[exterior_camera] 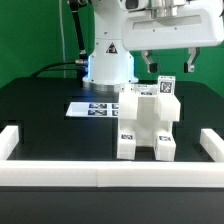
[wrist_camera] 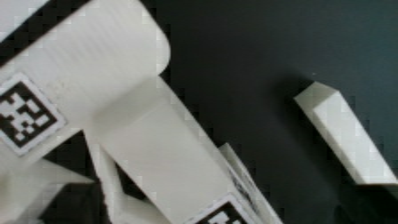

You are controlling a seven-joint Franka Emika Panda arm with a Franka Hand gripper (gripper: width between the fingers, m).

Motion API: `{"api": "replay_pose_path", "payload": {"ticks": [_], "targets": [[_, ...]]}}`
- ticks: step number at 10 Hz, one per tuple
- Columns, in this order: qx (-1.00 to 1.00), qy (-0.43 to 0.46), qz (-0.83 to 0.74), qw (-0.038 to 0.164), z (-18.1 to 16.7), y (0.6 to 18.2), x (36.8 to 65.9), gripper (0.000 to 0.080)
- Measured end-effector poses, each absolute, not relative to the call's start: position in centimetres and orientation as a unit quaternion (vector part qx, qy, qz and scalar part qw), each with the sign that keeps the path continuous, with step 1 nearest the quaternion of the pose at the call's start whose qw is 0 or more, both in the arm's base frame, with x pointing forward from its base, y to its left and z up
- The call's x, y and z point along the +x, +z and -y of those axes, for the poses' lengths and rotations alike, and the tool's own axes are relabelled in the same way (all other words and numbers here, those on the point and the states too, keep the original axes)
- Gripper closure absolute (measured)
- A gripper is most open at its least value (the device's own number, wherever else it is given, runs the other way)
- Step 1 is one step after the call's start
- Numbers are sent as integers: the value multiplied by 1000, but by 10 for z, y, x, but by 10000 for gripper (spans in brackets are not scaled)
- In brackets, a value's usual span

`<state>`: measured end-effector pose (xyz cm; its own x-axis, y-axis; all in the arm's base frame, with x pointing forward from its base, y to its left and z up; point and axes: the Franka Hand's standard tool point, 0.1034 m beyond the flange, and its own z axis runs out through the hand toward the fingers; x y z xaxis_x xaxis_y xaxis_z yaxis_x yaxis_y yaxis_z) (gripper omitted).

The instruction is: Assemble chair

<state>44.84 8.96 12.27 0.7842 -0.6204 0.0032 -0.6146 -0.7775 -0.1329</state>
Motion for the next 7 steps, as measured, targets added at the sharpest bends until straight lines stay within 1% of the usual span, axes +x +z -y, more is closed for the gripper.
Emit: {"api": "replay_pose_path", "payload": {"ticks": [3,4,6,7], "targets": [[-941,-22,-332,63,-91,122,446,151],[-938,-18,-340,63,-96,121,438,151],[-937,-13,-344,54,-99,105,427,151],[-936,-9,-349,53,-108,101,415,151]]}}
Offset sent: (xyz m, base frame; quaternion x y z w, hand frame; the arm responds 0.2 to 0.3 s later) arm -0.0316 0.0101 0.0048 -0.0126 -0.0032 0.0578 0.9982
